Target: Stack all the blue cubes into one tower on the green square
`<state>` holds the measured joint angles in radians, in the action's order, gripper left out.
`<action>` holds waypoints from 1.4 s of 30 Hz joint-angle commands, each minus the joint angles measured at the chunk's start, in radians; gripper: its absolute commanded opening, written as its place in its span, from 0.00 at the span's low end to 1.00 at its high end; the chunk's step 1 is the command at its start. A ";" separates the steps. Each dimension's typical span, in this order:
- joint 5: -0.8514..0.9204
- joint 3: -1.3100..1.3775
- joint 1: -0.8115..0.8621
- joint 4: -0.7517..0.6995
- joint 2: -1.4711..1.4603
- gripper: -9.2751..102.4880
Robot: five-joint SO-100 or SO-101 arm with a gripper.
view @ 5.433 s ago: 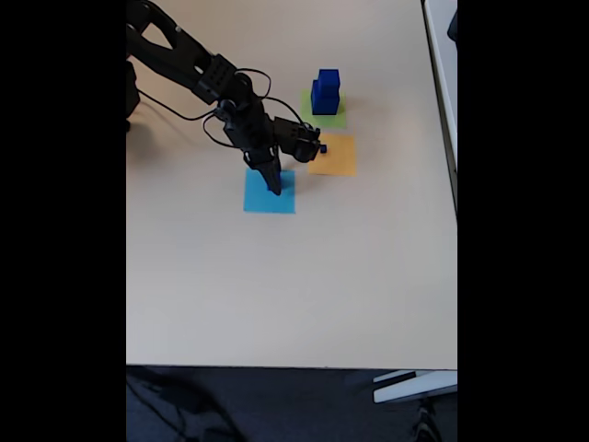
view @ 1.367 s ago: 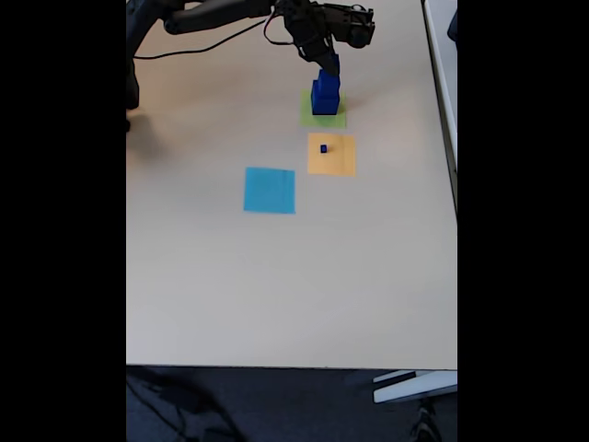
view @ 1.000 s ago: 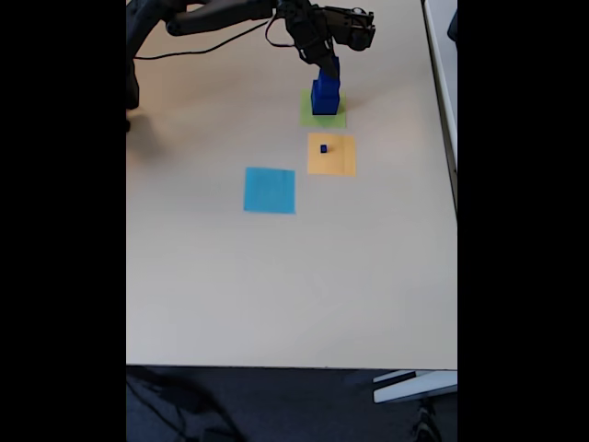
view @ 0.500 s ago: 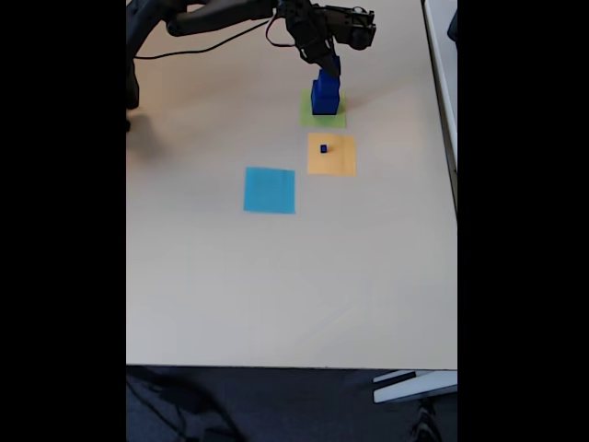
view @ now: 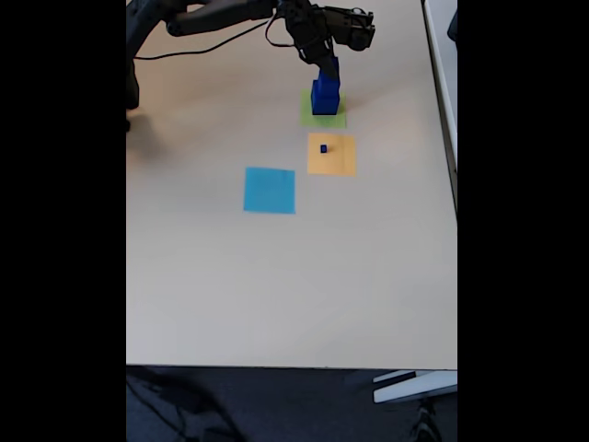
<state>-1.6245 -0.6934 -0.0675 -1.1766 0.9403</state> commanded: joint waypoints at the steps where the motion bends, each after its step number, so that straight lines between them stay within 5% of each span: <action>1: -0.006 0.018 -0.008 -0.002 0.044 0.08; 42: 0.015 0.003 0.006 0.002 0.046 0.09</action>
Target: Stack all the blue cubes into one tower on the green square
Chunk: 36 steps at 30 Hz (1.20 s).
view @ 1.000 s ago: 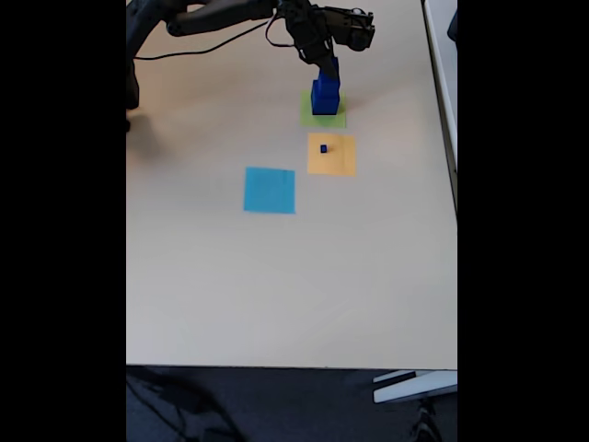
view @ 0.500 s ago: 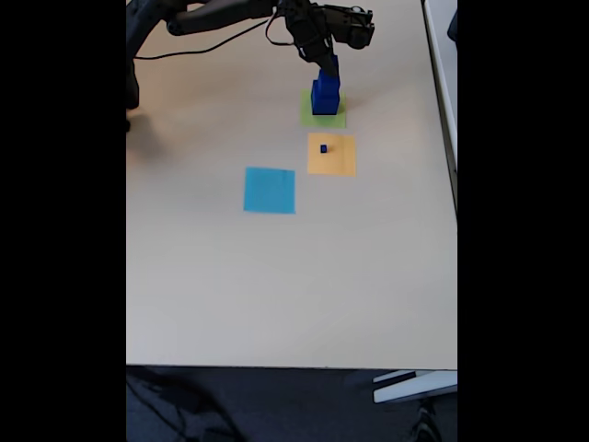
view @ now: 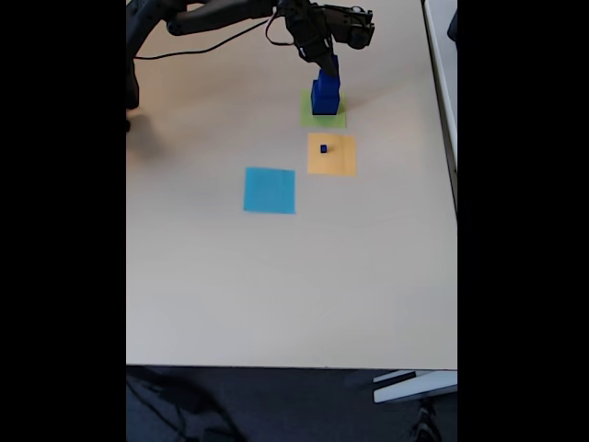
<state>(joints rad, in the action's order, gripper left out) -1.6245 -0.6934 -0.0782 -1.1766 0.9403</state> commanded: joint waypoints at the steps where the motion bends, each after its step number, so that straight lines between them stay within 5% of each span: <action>1: 0.017 -0.002 0.018 0.003 0.049 0.09; 36: 0.032 -0.011 0.026 0.008 0.055 0.09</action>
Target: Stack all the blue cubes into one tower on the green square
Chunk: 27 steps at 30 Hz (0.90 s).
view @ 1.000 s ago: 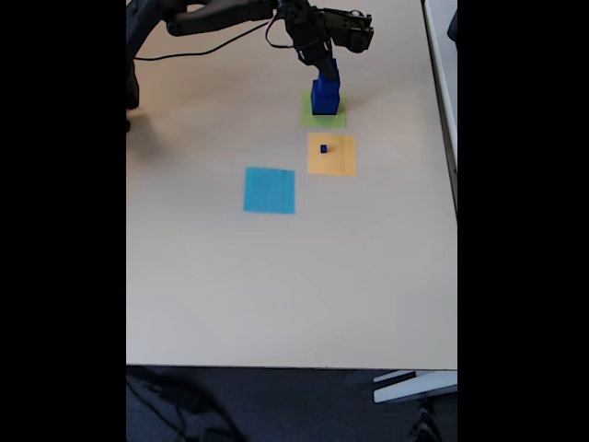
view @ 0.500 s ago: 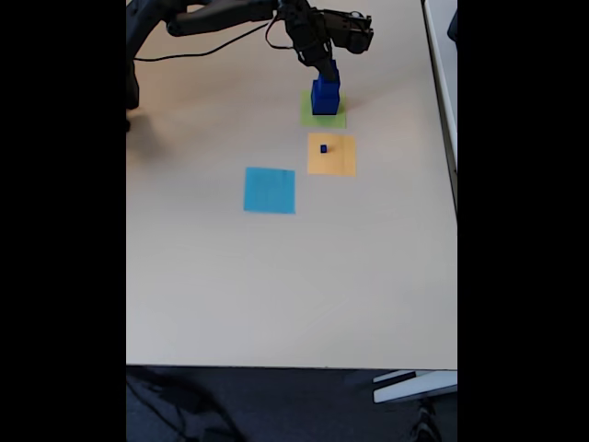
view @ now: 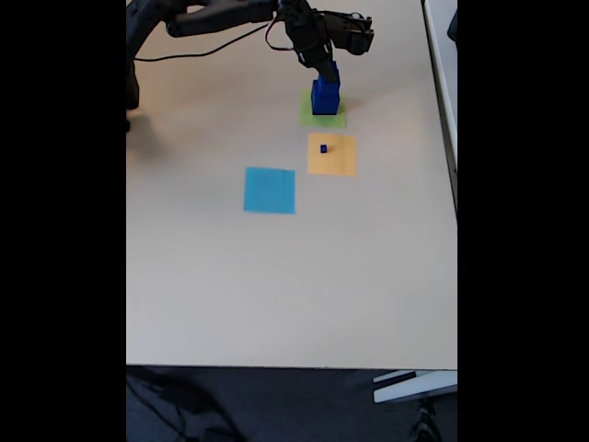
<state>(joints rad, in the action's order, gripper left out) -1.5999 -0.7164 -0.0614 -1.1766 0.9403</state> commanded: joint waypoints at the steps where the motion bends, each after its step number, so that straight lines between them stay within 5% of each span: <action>1: 0.008 0.012 0.009 0.008 0.055 0.09; 27: 0.017 0.012 0.008 0.009 0.054 0.13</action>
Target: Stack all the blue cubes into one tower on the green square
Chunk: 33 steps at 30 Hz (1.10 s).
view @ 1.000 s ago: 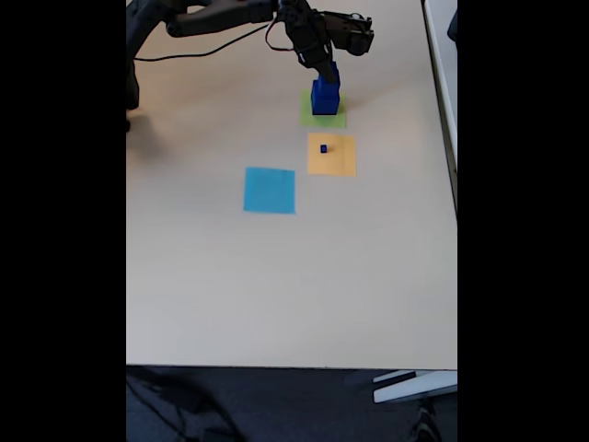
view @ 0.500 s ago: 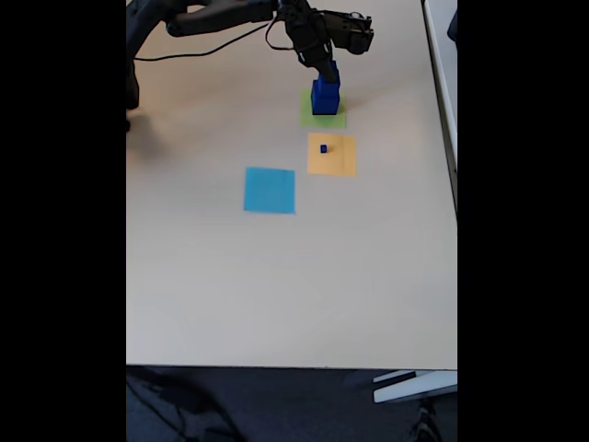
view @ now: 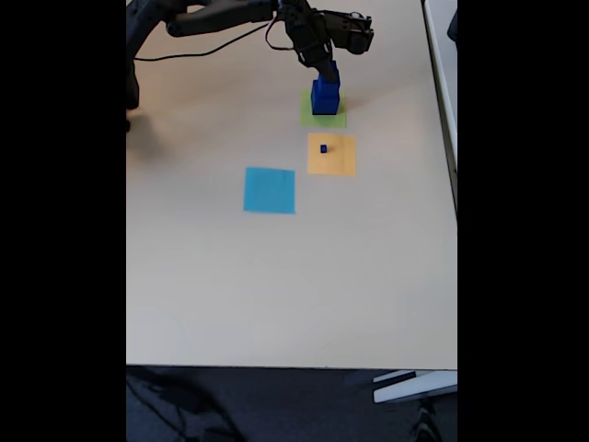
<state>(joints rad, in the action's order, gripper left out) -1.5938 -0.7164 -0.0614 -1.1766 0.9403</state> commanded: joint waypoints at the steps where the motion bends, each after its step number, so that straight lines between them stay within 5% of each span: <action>1: 0.012 0.012 0.008 0.009 0.054 0.13; 33: 0.029 0.012 0.009 0.023 0.052 0.23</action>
<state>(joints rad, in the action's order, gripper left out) -1.5754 -0.7164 -0.0614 -1.1766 0.9403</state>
